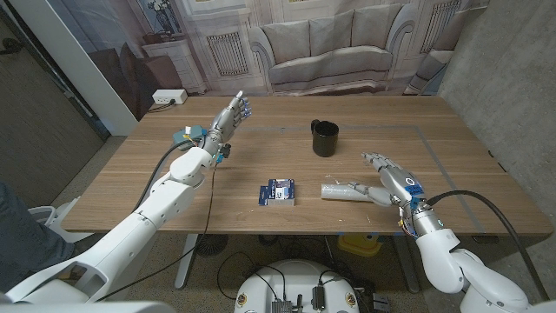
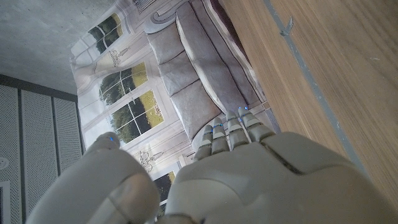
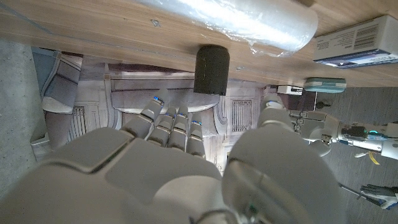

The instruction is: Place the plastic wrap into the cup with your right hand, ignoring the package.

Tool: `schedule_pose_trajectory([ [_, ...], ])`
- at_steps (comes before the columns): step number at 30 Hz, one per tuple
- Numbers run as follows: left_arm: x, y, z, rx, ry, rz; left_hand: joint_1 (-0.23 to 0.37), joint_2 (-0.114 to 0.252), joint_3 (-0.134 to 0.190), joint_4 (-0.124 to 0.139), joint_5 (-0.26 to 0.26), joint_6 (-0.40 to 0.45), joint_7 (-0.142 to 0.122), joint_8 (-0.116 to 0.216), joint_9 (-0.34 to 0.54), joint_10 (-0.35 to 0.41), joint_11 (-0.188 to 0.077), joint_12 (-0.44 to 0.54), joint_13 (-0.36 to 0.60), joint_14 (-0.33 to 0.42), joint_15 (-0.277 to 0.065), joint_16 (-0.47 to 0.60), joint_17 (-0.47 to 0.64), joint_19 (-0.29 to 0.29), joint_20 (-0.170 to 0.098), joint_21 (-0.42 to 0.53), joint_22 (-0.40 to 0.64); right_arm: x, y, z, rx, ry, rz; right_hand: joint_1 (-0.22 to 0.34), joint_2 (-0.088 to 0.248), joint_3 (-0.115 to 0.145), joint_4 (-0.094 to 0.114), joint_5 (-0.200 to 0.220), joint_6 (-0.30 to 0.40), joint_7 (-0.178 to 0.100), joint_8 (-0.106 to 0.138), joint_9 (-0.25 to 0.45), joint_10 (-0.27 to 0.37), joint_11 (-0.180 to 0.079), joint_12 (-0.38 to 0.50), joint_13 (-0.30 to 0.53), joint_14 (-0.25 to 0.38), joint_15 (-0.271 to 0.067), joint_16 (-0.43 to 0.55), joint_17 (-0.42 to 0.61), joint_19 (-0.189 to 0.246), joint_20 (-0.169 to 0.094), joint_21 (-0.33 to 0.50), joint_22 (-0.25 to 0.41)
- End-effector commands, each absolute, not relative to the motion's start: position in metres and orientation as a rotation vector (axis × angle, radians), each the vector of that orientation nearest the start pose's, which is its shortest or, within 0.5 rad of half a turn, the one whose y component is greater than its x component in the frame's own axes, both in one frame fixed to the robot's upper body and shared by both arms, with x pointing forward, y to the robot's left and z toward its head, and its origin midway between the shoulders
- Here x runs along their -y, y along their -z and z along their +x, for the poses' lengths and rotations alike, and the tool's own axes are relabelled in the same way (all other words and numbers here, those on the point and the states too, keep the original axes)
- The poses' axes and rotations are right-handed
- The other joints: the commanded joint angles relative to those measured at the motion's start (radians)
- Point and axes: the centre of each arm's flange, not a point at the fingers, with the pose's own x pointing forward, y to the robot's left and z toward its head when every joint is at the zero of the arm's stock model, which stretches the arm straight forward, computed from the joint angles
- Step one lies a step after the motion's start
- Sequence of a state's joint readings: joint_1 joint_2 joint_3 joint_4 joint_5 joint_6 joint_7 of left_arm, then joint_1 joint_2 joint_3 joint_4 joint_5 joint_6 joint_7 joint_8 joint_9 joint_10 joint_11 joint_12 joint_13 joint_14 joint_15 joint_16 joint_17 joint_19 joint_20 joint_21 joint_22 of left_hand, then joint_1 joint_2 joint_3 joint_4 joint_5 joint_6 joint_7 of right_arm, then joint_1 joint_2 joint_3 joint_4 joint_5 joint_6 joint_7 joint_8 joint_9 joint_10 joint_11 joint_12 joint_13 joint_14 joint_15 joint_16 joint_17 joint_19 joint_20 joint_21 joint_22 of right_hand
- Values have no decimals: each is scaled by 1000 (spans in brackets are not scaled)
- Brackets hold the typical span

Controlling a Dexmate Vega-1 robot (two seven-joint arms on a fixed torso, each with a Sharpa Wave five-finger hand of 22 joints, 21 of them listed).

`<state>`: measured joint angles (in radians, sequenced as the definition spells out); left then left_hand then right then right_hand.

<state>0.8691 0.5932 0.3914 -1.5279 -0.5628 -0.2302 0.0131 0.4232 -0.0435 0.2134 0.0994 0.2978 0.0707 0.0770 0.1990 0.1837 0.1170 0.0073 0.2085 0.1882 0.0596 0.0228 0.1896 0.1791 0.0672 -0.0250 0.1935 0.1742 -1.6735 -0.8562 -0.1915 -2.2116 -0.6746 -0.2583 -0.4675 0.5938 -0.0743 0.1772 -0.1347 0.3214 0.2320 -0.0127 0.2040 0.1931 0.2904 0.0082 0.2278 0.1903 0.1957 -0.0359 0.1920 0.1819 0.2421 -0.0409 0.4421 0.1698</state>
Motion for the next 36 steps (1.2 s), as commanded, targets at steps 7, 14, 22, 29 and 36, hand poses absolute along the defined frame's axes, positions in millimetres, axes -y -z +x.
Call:
schedule_pose_trajectory([
  [7,-260,-9,614,677,274,91,6,0,-6,-1,-6,7,-1,-1,4,5,2,-4,4,9,-1,-2,4,-3,7,4,4,258,137,428,595,220,-1334,34,1,5,-16,15,1,8,-1,4,-13,1,-7,2,-8,-14,-6,1,3,-43,-12,4],
  [14,-260,-8,615,676,277,88,7,1,-7,-1,-6,7,-1,-1,4,5,1,-4,5,9,-2,-1,4,-4,7,4,4,258,139,429,567,214,-1344,42,1,7,-18,19,6,8,1,4,-12,2,-7,2,-9,-13,-5,1,4,-42,-16,4],
  [22,-261,-8,616,677,275,83,7,1,-9,-1,-7,7,-1,-1,4,7,4,-3,5,10,-2,-1,4,-4,7,4,4,255,141,433,533,192,-1356,53,2,9,-19,24,8,5,2,4,-11,1,-6,2,-9,-13,-5,2,4,-41,-20,5],
  [29,-261,-7,617,673,274,83,8,2,-10,-1,-7,8,-1,-1,4,7,3,-3,5,9,-2,-1,4,-5,8,4,4,255,146,439,512,181,-1346,70,9,16,-21,28,18,6,5,4,1,2,-1,3,-2,-14,-1,2,11,-42,-24,5],
  [36,-263,-7,617,673,269,81,9,3,-12,-1,-7,9,-1,-1,4,7,3,-3,5,11,-4,-1,4,-5,7,4,4,258,150,443,484,169,-1329,84,14,21,-22,29,29,7,8,4,7,-1,1,3,5,-16,1,3,19,-43,-28,6],
])
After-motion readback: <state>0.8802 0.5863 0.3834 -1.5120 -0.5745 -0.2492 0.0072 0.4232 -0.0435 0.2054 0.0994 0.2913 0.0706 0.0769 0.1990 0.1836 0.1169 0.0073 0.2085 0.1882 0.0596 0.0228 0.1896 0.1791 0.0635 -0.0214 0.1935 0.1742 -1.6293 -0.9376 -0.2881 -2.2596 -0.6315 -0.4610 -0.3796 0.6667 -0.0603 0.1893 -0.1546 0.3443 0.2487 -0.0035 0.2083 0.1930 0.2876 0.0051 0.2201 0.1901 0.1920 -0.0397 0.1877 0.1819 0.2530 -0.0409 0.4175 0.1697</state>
